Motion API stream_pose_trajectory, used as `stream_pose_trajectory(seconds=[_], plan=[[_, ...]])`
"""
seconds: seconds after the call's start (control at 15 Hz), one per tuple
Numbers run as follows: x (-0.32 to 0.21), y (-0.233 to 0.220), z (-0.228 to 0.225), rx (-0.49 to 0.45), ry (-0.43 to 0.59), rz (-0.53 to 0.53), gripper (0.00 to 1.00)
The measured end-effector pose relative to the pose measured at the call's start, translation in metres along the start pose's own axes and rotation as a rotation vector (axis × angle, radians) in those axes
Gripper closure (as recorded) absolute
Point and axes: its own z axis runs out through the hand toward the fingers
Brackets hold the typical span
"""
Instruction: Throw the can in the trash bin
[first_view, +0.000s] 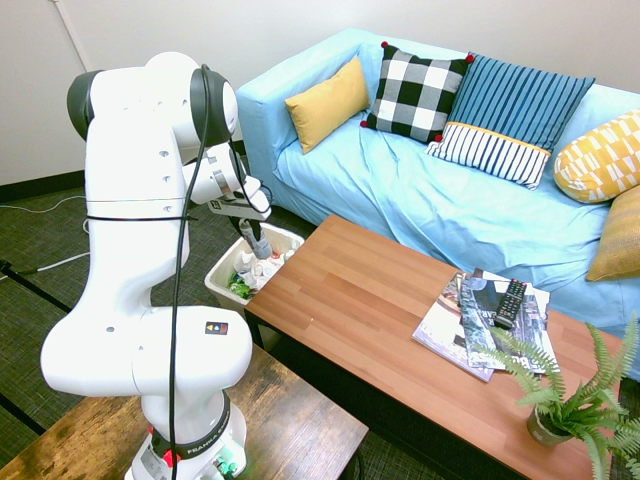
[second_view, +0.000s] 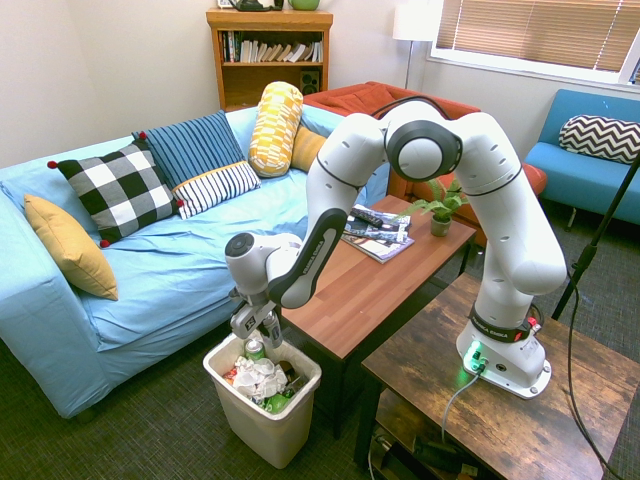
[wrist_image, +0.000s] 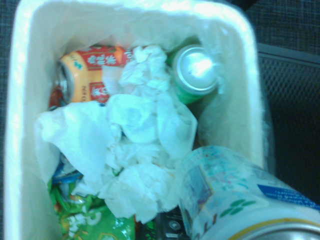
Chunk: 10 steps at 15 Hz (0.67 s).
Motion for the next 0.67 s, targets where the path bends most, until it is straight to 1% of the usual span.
stream_pose_trajectory(seconds=[0.13, 0.2, 0.4, 0.67], plan=[[-0.007, -0.016, 0.016, -0.007, 0.001, -0.004, 1.00], [-0.007, -0.020, 0.026, -0.014, -0.001, 0.002, 0.00], [0.000, -0.030, 0.053, -0.034, -0.005, 0.027, 0.00], [0.006, -0.032, 0.075, -0.053, -0.006, 0.042, 0.00]])
